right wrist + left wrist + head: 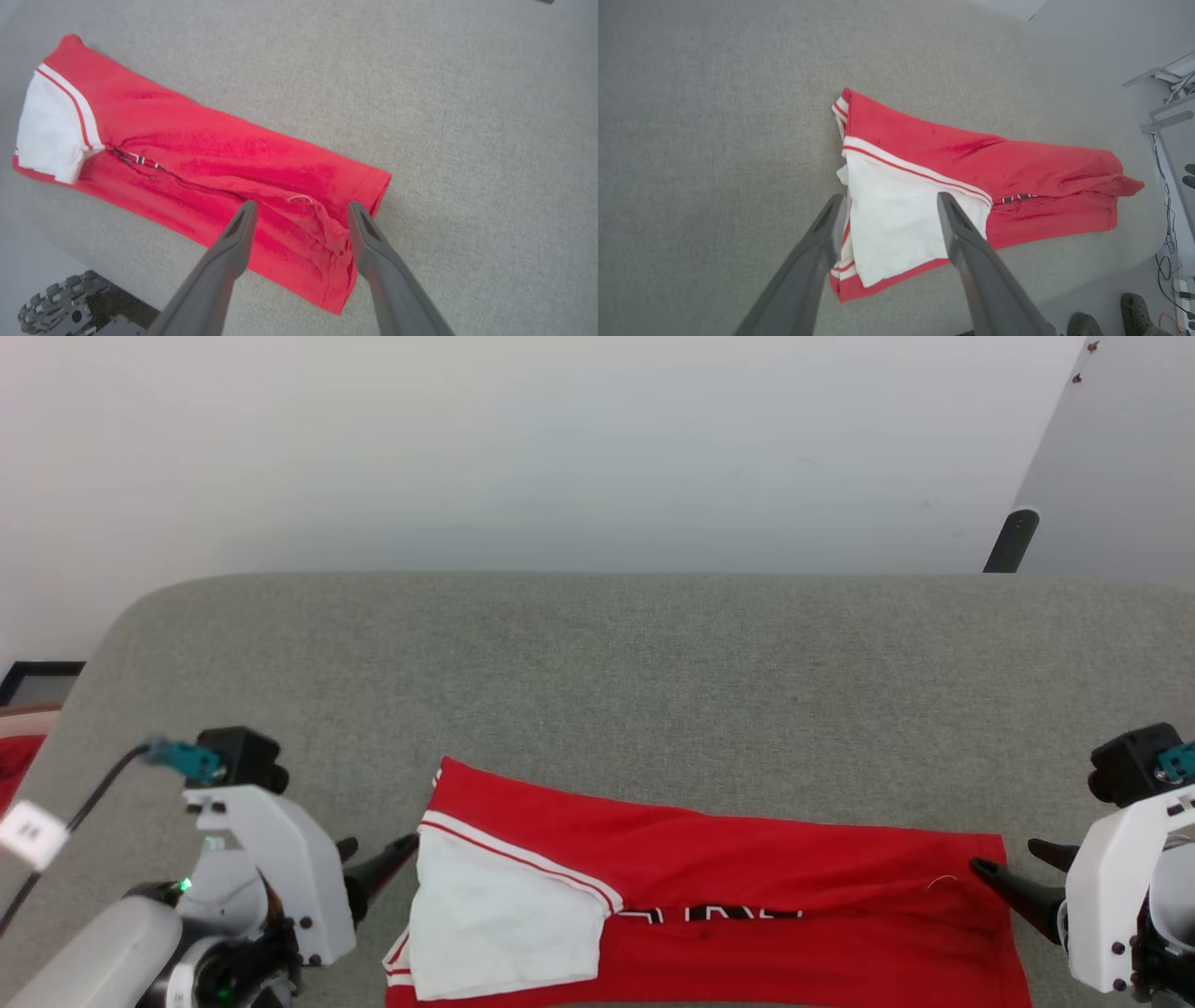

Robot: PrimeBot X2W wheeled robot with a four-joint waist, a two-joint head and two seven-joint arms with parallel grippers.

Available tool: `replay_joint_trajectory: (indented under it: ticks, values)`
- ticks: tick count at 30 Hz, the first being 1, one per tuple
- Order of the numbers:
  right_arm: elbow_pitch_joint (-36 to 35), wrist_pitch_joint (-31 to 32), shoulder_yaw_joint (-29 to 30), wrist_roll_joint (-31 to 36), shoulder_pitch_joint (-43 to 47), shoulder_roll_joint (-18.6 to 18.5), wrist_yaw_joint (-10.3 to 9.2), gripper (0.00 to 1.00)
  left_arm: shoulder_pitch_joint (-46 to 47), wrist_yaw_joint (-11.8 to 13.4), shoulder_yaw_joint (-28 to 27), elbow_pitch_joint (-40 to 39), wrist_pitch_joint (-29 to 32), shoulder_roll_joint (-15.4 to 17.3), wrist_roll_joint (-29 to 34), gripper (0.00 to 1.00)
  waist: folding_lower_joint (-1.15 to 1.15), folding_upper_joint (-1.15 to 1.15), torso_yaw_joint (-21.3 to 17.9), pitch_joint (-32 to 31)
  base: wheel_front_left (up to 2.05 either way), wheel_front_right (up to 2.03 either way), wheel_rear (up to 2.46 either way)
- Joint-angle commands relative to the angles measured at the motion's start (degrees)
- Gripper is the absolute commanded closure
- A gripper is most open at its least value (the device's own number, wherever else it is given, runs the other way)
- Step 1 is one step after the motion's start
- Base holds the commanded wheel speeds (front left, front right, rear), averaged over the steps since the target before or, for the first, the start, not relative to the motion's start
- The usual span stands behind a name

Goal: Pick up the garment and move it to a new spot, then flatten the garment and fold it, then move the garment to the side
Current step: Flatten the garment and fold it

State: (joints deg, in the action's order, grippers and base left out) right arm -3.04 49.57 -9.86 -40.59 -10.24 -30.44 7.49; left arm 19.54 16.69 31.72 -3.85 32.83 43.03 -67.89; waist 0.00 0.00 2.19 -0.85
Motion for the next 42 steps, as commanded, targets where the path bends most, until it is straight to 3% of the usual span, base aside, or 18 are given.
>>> replay_joint_trajectory:
  ticks: [1,3,7,11,17,27,42]
  values:
    - [-0.3,-1.4,1.3,1.2,1.4,1.1,0.0,0.0,-1.8,-1.6,-1.0,-0.3,-3.4,-0.3,0.9,0.0,0.0,0.0,0.1,-0.3,0.0,0.0,0.0]
    - [-0.4,-2.0,1.7,1.4,1.8,1.6,0.0,0.0,-2.6,-2.2,-1.7,0.0,-5.4,-0.4,1.1,0.0,0.0,0.0,0.2,-0.5,0.0,0.0,0.0]
    - [0.0,-4.7,3.8,2.8,4.0,3.3,0.0,0.0,-5.7,-6.1,-4.0,0.5,-14.5,-0.9,2.8,0.0,0.0,0.0,0.6,-0.9,0.0,0.0,0.0]
    - [1.8,-6.2,6.5,4.6,6.4,4.8,0.0,0.0,-10.5,-9.5,-7.7,2.3,-27.3,-2.1,4.9,0.0,0.0,0.0,1.3,-1.2,0.0,0.0,0.0]
    - [4.3,-5.3,9.5,5.9,7.6,6.0,0.0,0.0,-15.5,-11.6,-10.3,4.9,-38.7,-3.4,7.1,0.0,0.0,0.0,2.6,-1.3,0.0,0.0,0.0]
    - [6.9,-1.8,12.6,7.4,6.7,6.1,0.0,0.0,-19.8,-13.6,-13.5,9.2,-47.1,-7.0,9.1,0.0,0.0,0.0,5.0,-1.0,0.0,0.0,0.0]
    - [12.9,6.3,17.2,10.0,3.6,6.8,0.0,0.0,-21.4,-19.2,-22.3,12.9,-48.0,-17.7,14.9,0.0,0.0,0.0,9.4,3.4,0.0,0.0,0.0]
